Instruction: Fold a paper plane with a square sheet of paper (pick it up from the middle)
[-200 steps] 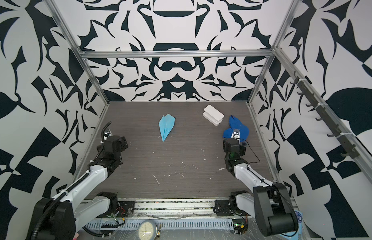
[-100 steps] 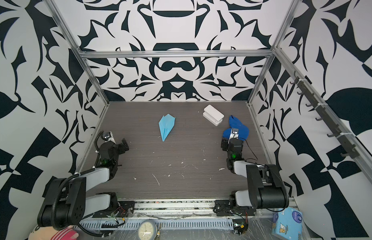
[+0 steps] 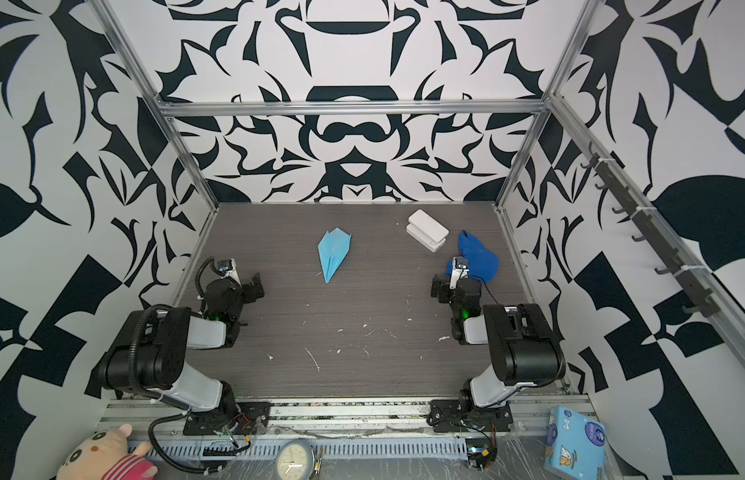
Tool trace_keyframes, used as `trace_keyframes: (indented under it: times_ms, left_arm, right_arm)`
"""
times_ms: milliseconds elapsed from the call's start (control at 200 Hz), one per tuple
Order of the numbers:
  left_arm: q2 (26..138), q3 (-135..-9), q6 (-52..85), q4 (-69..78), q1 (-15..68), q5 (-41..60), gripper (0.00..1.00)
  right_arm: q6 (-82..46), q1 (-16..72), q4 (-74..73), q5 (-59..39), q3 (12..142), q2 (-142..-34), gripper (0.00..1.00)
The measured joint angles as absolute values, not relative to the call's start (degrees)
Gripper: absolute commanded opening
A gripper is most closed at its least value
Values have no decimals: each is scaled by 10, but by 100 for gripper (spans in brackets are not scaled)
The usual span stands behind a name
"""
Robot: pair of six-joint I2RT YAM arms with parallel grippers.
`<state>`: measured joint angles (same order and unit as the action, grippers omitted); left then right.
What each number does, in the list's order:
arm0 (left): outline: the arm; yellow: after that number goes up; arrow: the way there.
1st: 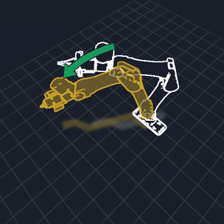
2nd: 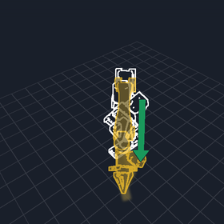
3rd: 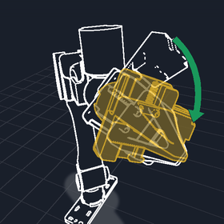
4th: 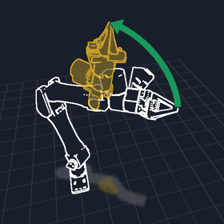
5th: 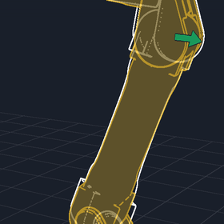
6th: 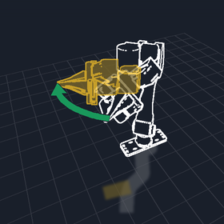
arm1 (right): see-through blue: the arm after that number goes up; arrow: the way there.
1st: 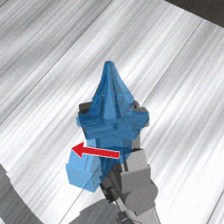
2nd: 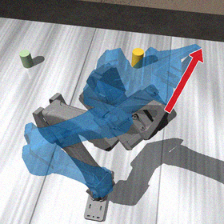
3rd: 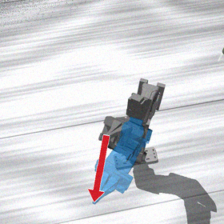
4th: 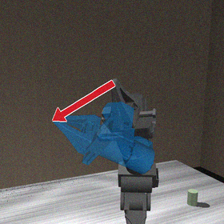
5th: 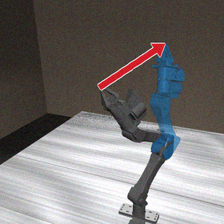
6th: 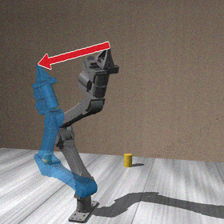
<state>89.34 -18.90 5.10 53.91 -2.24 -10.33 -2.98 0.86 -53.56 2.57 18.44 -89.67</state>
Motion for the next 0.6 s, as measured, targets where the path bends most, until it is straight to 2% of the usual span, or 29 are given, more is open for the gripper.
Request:
trace_keyframes:
  times_ms: [600]
  left_arm:
    - [893, -215, 55, 511, -23, -113, 99]
  right_arm:
    - [-22, 21, -521, 32, 188, -897, 100]
